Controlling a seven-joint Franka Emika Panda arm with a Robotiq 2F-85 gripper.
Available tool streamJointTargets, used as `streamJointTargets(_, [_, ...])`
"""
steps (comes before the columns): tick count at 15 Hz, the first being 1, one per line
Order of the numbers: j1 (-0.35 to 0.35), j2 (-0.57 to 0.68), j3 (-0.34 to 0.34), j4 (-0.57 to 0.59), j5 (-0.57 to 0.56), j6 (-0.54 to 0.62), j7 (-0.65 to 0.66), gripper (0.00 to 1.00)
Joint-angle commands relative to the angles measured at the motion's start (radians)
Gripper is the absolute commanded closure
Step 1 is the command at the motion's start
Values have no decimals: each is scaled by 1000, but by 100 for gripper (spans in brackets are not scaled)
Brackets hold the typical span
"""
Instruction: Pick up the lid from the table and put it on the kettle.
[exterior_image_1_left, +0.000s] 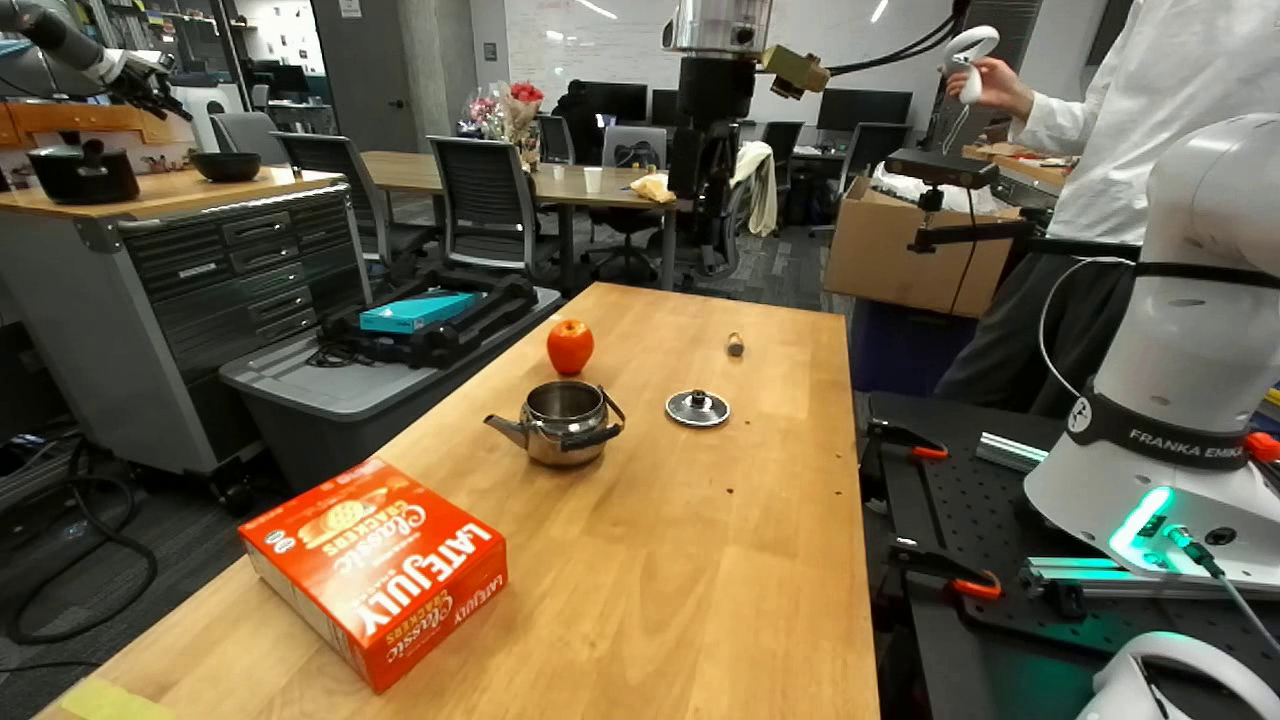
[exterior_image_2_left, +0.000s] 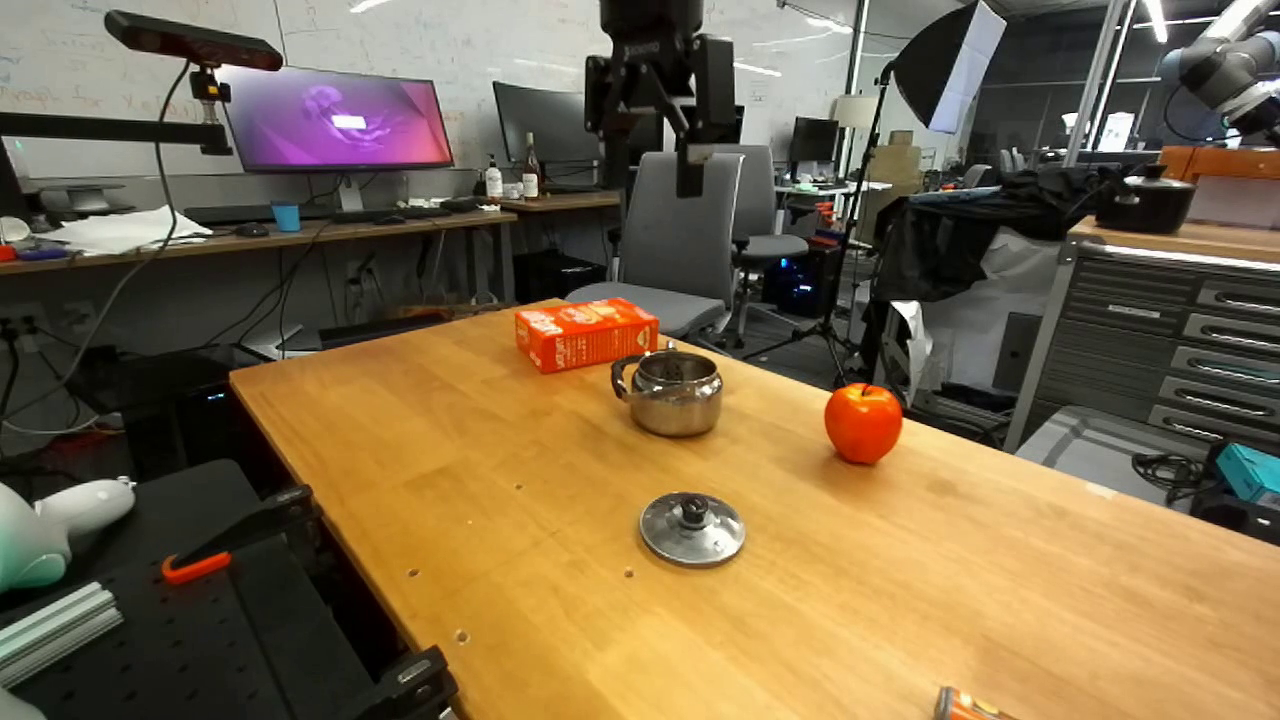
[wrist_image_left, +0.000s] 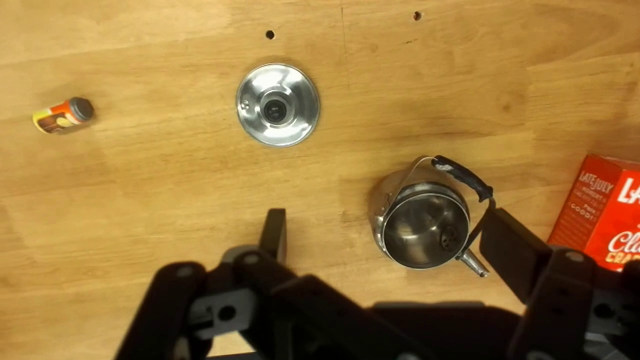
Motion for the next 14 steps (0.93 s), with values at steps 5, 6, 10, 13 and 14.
streamJointTargets(5, [-30,115,-39,-36,10,153,-13,0])
streamJointTargets(6, [-33,132,-42,-40,7,177,-14,0])
streamJointTargets(10, [-42,201,-51,-52,2,275,-21,0])
streamJointTargets(13, [-46,250,-53,-52,5,328,-19,0])
streamJointTargets(14, [-46,268,-54,-51,2,340,-14,0])
